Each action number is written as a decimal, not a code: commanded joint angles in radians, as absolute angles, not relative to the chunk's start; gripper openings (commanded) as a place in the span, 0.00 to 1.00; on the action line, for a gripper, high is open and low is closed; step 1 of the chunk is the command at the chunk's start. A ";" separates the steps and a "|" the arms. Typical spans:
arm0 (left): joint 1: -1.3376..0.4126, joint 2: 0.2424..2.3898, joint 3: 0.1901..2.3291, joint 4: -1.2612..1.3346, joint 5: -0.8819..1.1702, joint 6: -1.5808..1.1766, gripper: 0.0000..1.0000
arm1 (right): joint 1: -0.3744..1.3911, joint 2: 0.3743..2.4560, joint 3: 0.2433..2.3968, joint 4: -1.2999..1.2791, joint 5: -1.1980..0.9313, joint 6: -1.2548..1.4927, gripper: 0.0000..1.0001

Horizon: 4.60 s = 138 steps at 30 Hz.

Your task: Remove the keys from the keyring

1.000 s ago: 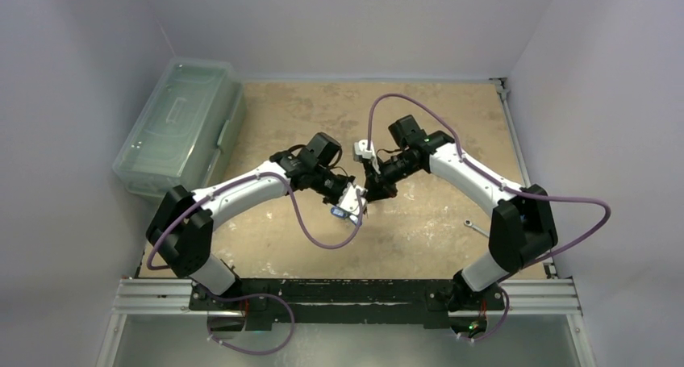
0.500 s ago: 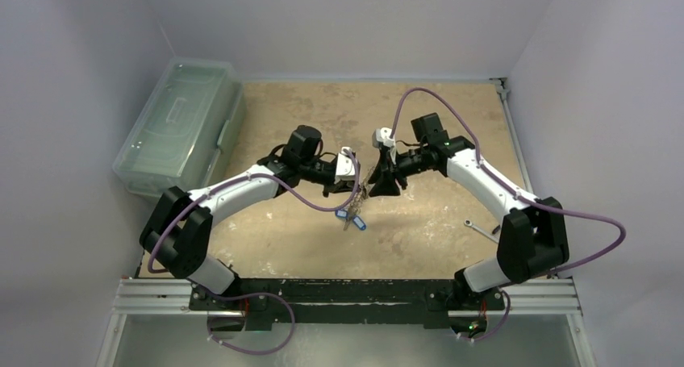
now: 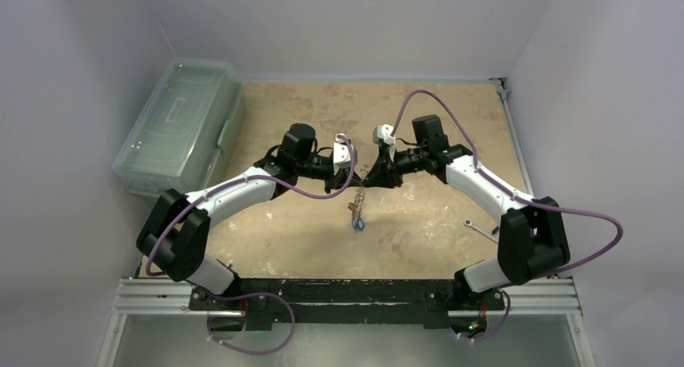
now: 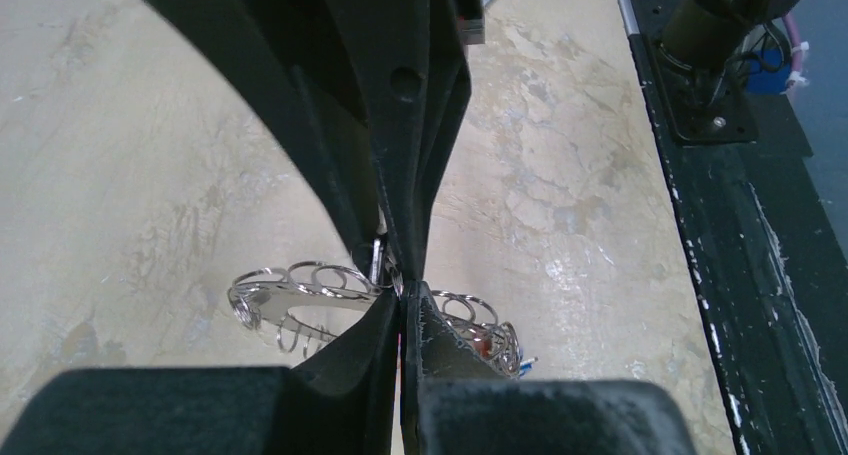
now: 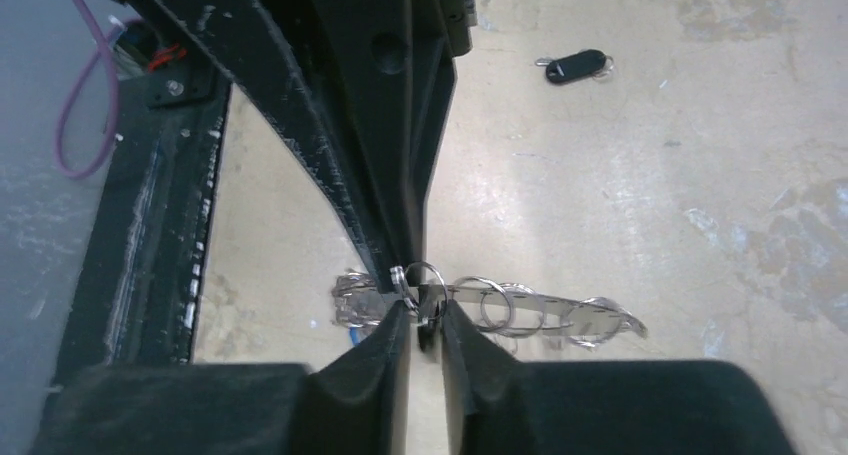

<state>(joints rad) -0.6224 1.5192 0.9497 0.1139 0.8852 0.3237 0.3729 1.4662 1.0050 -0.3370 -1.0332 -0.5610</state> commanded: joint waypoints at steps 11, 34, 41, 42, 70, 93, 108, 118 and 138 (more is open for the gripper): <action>-0.576 1.421 0.876 0.388 0.884 0.095 0.00 | 0.370 1.473 0.988 -0.335 -0.897 -0.589 0.00; -0.578 1.397 0.683 0.711 0.923 -0.087 0.00 | 0.329 1.463 1.111 -0.633 -1.202 -0.962 0.35; -0.578 1.400 0.681 0.742 0.962 -0.070 0.00 | 0.333 1.472 1.097 -0.583 -1.284 -0.934 0.30; -0.578 1.400 0.682 0.741 0.962 -0.068 0.00 | 0.335 1.472 1.101 -0.582 -1.290 -0.931 0.31; -0.578 1.393 0.692 0.714 0.962 -0.023 0.00 | 0.411 1.510 1.124 -0.465 -1.221 -0.780 0.00; -0.654 1.419 1.043 -0.283 0.794 0.763 0.29 | 0.506 1.508 1.185 -0.544 -0.956 -0.678 0.00; -0.716 1.458 1.065 -0.290 0.655 0.760 0.11 | 0.525 1.509 1.213 -0.576 -0.966 -0.667 0.00; -0.575 1.413 1.003 -0.072 0.899 0.507 0.00 | 0.389 1.501 1.197 -0.557 -1.130 -0.671 0.46; -0.550 1.379 0.856 0.404 1.013 0.219 0.00 | 0.356 1.485 1.117 -0.377 -1.275 -0.647 0.33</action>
<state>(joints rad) -0.5484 1.4136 0.8673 0.2569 0.9745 0.3012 0.3408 1.5166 1.1027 -0.4107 -1.2247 -0.6628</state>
